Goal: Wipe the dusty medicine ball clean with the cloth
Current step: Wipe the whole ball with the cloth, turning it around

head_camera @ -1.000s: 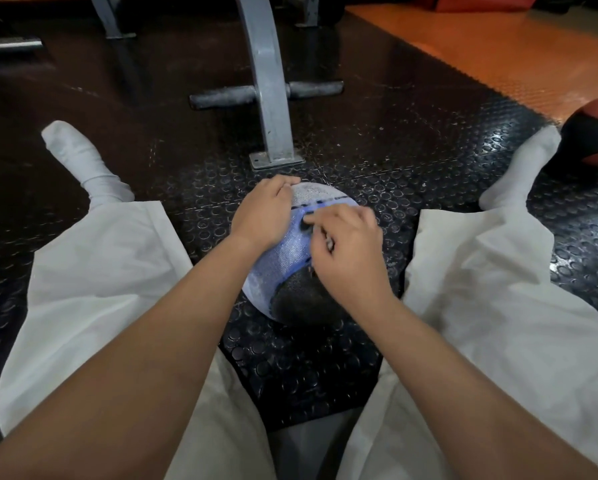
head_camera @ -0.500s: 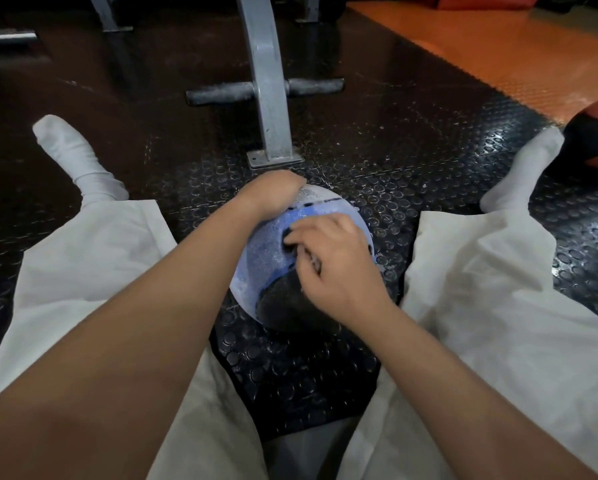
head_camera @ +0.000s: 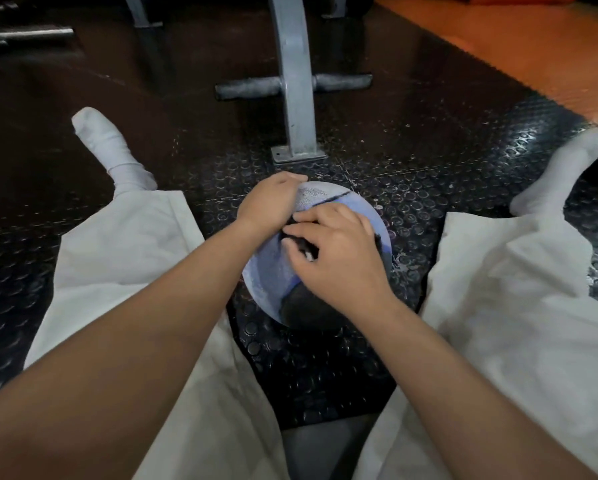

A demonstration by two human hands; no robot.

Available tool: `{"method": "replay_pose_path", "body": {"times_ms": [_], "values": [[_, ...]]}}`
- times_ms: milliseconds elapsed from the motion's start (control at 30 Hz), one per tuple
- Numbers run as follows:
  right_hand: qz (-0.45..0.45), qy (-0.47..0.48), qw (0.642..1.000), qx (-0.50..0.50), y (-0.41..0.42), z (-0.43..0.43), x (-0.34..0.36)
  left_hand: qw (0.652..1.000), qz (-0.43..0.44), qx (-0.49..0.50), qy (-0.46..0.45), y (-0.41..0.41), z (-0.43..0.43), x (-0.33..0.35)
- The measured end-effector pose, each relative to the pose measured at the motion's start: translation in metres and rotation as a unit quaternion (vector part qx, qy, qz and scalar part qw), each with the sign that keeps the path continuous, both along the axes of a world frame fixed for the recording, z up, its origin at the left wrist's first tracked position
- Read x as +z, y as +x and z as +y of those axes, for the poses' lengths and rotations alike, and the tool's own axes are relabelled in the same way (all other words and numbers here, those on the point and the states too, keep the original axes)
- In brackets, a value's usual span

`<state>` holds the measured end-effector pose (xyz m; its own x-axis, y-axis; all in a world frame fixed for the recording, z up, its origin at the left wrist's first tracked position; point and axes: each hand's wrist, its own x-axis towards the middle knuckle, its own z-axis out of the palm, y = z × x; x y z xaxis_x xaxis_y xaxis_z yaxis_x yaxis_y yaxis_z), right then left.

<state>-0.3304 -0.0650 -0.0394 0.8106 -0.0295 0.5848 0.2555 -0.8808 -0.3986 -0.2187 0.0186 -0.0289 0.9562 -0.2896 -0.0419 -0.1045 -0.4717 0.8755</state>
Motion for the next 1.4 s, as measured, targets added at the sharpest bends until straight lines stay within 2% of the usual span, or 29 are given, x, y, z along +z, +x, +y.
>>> {"method": "replay_pose_path", "body": {"times_ms": [100,200,267,367,467,533,600,700,767,900,1000,1133,1300,1333,1400], "values": [[0.001,0.089,0.996,-0.016,0.002,-0.021,0.005,1.0,-0.016,-0.018,0.006,-0.006,0.001,-0.004],[0.033,0.216,0.971,-0.093,0.008,-0.042,0.008,0.999,-0.031,-0.01,0.042,-0.012,-0.006,-0.002],[0.036,0.25,0.959,-0.127,0.012,-0.051,0.008,0.997,-0.044,-0.012,0.057,-0.013,-0.013,-0.001],[0.021,0.194,0.973,-0.127,0.007,-0.042,0.007,0.996,-0.05,-0.014,0.078,-0.012,-0.022,0.003],[-0.009,0.069,0.995,-0.065,-0.002,-0.02,0.003,0.996,-0.047,-0.042,0.069,-0.008,-0.024,0.004],[-0.017,0.036,0.999,-0.032,-0.003,-0.02,0.002,0.995,-0.043,-0.056,0.068,-0.008,-0.022,0.005],[-0.014,0.071,0.997,-0.032,-0.001,-0.034,0.003,0.994,-0.049,-0.061,0.07,-0.009,-0.021,0.006],[0.015,0.211,0.971,-0.109,0.004,-0.062,0.002,0.992,-0.062,-0.066,0.09,-0.011,-0.021,0.008],[0.017,0.242,0.959,-0.145,0.004,-0.065,0.0,0.99,-0.075,-0.063,0.105,-0.014,-0.022,0.009],[-0.02,0.121,0.985,-0.124,-0.004,-0.029,0.0,0.989,-0.078,-0.066,0.109,-0.013,-0.028,0.009],[-0.047,0.047,0.994,-0.084,-0.011,-0.012,-0.004,0.993,-0.05,-0.074,0.072,-0.012,-0.027,0.009],[-0.053,0.045,0.995,-0.077,-0.011,-0.024,-0.004,0.996,-0.046,-0.066,0.034,-0.016,-0.021,0.007],[-0.01,0.177,0.971,-0.163,-0.007,-0.049,0.001,0.996,-0.066,-0.05,0.045,-0.023,-0.022,0.005],[-0.005,0.17,0.97,-0.176,-0.007,-0.048,0.002,0.996,-0.069,-0.046,0.045,-0.024,-0.025,0.004],[0.001,0.095,0.98,-0.173,-0.011,-0.032,0.004,0.997,-0.065,-0.042,0.03,-0.022,-0.029,0.004]]}}
